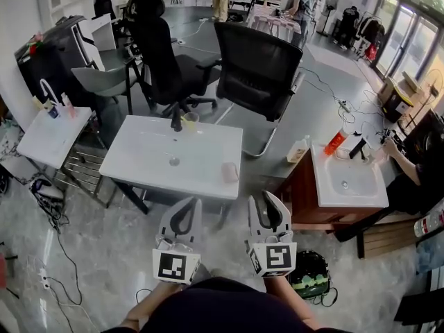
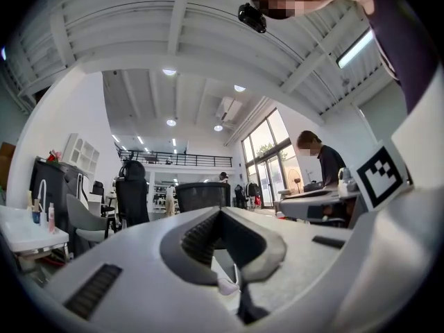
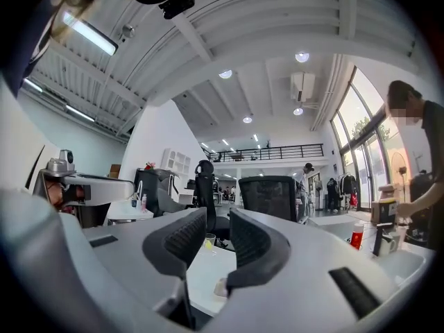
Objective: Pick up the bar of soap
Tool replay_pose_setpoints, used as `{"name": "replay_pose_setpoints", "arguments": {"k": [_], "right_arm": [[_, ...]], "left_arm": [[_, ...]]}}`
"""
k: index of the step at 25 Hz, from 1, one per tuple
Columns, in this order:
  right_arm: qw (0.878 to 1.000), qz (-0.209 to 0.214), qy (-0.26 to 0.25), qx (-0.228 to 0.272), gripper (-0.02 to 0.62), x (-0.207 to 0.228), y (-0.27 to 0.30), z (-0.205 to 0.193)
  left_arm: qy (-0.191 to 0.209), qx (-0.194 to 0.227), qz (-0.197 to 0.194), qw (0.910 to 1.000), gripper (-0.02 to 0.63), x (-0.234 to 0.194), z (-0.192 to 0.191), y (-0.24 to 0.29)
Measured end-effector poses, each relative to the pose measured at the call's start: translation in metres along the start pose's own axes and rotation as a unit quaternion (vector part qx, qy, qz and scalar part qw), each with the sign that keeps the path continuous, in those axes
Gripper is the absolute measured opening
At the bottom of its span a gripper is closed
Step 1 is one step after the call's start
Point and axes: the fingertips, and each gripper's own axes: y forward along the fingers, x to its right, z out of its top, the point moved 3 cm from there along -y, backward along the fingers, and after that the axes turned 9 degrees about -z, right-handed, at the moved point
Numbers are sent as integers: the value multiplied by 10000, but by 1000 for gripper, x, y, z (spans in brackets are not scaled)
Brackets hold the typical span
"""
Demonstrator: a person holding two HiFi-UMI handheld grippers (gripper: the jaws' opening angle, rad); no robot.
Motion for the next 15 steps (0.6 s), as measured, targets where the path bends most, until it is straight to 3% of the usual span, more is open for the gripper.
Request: {"name": "replay_pose_setpoints", "arguments": {"k": [8,15], "right_arm": [[9998,-34,-32,-200,115,2,13,-18],[9995,-71,-68,-287,115,-6,61,-33]], "left_arm": [[-123,-84,-20,9999,0,-12,-17,19],[-152,-220,-253,9993,0,-46,-37,58]]}}
